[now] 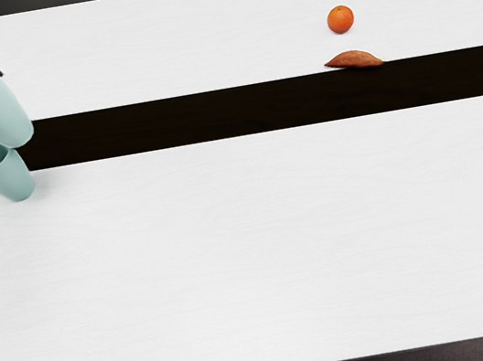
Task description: Pick up cup and place in cup with left hand
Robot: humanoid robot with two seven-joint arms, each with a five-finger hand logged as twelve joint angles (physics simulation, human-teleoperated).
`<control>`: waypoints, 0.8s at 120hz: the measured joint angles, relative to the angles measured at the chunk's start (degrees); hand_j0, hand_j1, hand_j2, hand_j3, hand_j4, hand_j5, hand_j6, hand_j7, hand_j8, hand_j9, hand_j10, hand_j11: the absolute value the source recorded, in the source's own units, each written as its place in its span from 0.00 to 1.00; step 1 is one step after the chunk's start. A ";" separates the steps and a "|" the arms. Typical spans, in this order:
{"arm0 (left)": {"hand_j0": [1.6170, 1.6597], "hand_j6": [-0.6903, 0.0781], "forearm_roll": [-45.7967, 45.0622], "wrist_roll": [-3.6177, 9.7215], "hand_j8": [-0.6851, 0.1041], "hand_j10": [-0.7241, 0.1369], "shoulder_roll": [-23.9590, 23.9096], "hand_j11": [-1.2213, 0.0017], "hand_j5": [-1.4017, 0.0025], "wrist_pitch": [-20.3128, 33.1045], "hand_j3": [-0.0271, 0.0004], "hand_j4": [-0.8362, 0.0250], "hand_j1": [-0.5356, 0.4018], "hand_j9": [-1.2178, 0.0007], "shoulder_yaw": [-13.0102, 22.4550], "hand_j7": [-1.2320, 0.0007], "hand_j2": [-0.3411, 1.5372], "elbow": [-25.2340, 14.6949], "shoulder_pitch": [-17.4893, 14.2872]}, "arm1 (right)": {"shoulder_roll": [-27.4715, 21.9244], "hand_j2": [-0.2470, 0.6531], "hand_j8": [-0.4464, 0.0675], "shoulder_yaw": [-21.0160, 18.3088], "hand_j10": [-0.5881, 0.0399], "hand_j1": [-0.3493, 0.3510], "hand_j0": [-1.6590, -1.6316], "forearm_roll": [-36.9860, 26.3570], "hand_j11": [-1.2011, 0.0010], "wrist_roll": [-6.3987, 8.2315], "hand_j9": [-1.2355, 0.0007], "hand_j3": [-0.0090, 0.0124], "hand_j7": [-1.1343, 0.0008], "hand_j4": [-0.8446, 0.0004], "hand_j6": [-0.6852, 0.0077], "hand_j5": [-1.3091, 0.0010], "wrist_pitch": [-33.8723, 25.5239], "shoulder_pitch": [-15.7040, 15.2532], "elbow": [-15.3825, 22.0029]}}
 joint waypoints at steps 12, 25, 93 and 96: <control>0.89 0.65 -0.04 0.00 0.61 0.42 0.79 0.43 0.50 -0.02 0.99 0.58 0.36 0.44 0.05 0.43 0.26 0.26 0.09 | 0.00 0.27 0.87 0.00 0.94 0.00 0.04 0.00 1.00 0.00 1.00 0.42 1.00 1.00 0.99 1.00 0.00 0.00 0.00; 0.89 0.66 -0.09 0.00 0.63 0.43 0.82 0.43 0.50 -0.01 0.99 0.59 0.35 0.43 0.12 0.43 0.26 1.31 0.39 | 0.00 0.27 0.87 -0.01 0.94 0.00 0.04 0.00 1.00 0.00 1.00 0.42 1.00 1.00 0.99 1.00 0.00 0.00 0.00; 0.91 0.64 -0.20 -0.01 0.61 0.41 0.67 0.44 0.51 0.07 0.99 0.55 0.36 0.44 0.74 0.44 0.26 5.27 1.76 | 0.00 0.27 0.87 0.00 0.94 0.00 0.04 0.00 1.00 0.00 1.00 0.42 1.00 1.00 0.99 1.00 0.00 0.00 0.00; 0.91 0.64 -0.21 -0.01 0.61 0.42 0.44 0.44 0.51 0.06 0.99 0.56 0.35 0.44 0.76 0.44 0.28 5.62 1.88 | 0.00 0.27 0.87 0.00 0.94 0.00 0.04 0.00 1.00 0.00 1.00 0.42 1.00 1.00 0.99 1.00 0.00 0.00 0.00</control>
